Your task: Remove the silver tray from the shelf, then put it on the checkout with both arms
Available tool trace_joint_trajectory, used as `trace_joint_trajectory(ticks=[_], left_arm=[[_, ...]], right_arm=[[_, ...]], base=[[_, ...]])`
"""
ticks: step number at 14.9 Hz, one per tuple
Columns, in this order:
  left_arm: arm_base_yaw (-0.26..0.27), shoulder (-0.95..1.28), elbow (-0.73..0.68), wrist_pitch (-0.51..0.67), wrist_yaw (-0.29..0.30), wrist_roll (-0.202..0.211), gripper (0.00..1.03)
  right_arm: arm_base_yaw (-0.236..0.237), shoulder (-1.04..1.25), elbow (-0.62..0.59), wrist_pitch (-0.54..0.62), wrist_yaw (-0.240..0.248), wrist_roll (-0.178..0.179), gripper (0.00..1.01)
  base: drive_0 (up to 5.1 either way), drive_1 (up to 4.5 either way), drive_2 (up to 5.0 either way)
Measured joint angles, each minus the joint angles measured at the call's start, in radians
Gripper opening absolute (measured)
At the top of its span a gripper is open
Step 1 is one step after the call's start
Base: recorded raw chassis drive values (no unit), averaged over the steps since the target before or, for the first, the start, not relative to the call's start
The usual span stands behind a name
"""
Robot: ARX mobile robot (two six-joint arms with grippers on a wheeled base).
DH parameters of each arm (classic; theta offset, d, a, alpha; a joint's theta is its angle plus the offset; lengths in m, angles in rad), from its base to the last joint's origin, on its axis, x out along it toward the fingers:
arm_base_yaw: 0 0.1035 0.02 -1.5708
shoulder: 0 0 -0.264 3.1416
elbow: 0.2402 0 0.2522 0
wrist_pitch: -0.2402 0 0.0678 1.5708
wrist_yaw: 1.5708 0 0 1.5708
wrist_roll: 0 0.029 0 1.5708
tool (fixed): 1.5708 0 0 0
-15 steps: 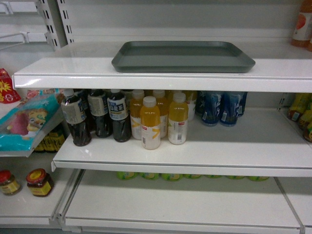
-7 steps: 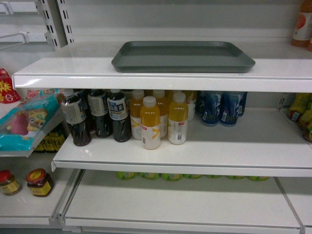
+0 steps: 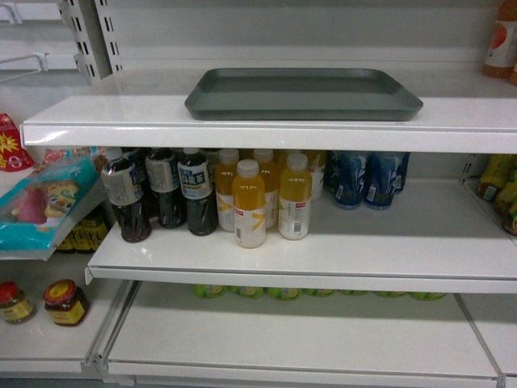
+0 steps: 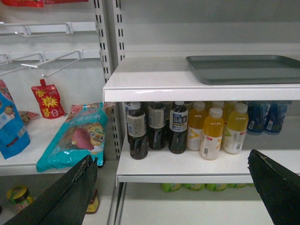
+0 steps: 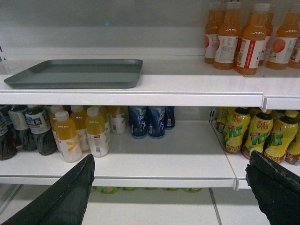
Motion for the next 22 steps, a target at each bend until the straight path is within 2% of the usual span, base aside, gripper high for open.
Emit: trace_joint_trajectory(ticks=[10, 22], left_arm=[[0.0, 0.0, 0.0, 0.0, 0.0, 0.0, 0.98], [0.0, 0.0, 0.0, -0.001, 0.0, 0.0, 0.98]], right_arm=[[0.0, 0.0, 0.0, 0.0, 0.0, 0.0, 0.98], [0.0, 0.0, 0.0, -0.005, 0.0, 0.0, 0.98]], base=[[0.0, 0.0, 0.0], [0.0, 1.84, -1.9]])
